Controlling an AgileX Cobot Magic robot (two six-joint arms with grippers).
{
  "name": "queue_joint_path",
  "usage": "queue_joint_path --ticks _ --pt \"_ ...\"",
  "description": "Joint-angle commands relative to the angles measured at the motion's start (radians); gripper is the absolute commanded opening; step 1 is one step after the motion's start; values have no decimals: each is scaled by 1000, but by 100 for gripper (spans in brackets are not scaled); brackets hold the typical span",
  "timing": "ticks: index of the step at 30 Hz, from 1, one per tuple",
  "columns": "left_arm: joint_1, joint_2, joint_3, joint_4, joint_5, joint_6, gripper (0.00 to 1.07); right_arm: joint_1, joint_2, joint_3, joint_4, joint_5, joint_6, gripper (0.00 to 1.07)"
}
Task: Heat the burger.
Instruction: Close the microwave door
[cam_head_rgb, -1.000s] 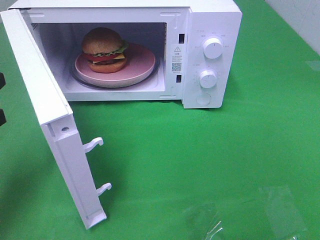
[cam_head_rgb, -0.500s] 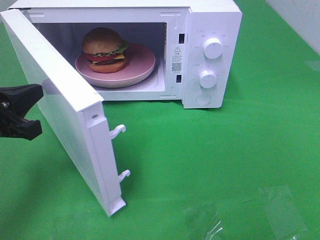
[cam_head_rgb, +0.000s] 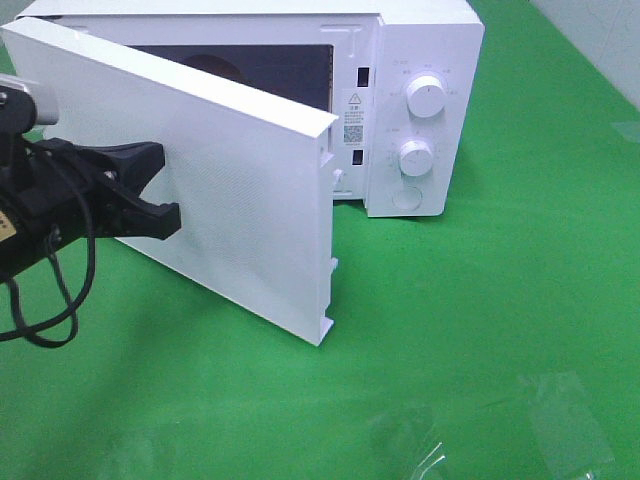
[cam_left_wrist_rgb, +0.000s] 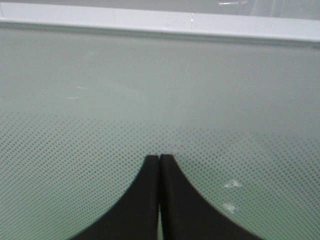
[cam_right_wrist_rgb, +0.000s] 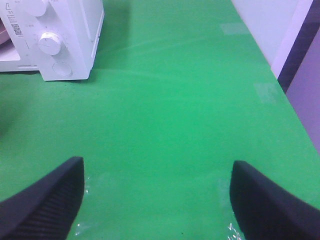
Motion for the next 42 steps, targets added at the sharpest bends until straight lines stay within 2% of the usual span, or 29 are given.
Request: queue_joint_path --ticks 1,4,6,9,11,12,14,16,21,23,26,30,38,42 --pt "-48 41 -74 -81 12 14 0 -7 -25 2 -1 -13 -2 76" --pt "-56 53 -90 -90 12 14 0 -7 -25 2 -1 -13 -2 76" --pt "-80 96 -151 -116 16 14 0 -7 -25 2 -1 -13 -2 76" --pt "-86 107 -168 -120 22 14 0 -7 -25 2 -1 -13 -2 76" --pt "-102 142 -239 -151 70 14 0 -7 -25 2 -1 -13 -2 76" --pt "-102 142 -239 -151 70 14 0 -7 -25 2 -1 -13 -2 76" --pt "-102 153 -257 -154 71 25 0 -7 -25 2 -1 -13 -2 76" --pt "-115 191 -318 -183 78 51 0 -7 -25 2 -1 -13 -2 76" --pt "-120 217 -369 -190 111 55 0 -7 -25 2 -1 -13 -2 76" --pt "-123 263 -439 -190 119 55 0 -7 -25 2 -1 -13 -2 76" --pt "-123 275 -457 -193 120 55 0 -7 -25 2 -1 -13 -2 76" --pt "-123 338 -550 -204 139 55 0 -7 -25 2 -1 -13 -2 76" --pt "-123 391 -629 -234 157 58 0 -7 -25 2 -1 -13 -2 76" --pt "-117 416 -670 -274 161 101 0 -7 -25 2 -1 -13 -2 76"
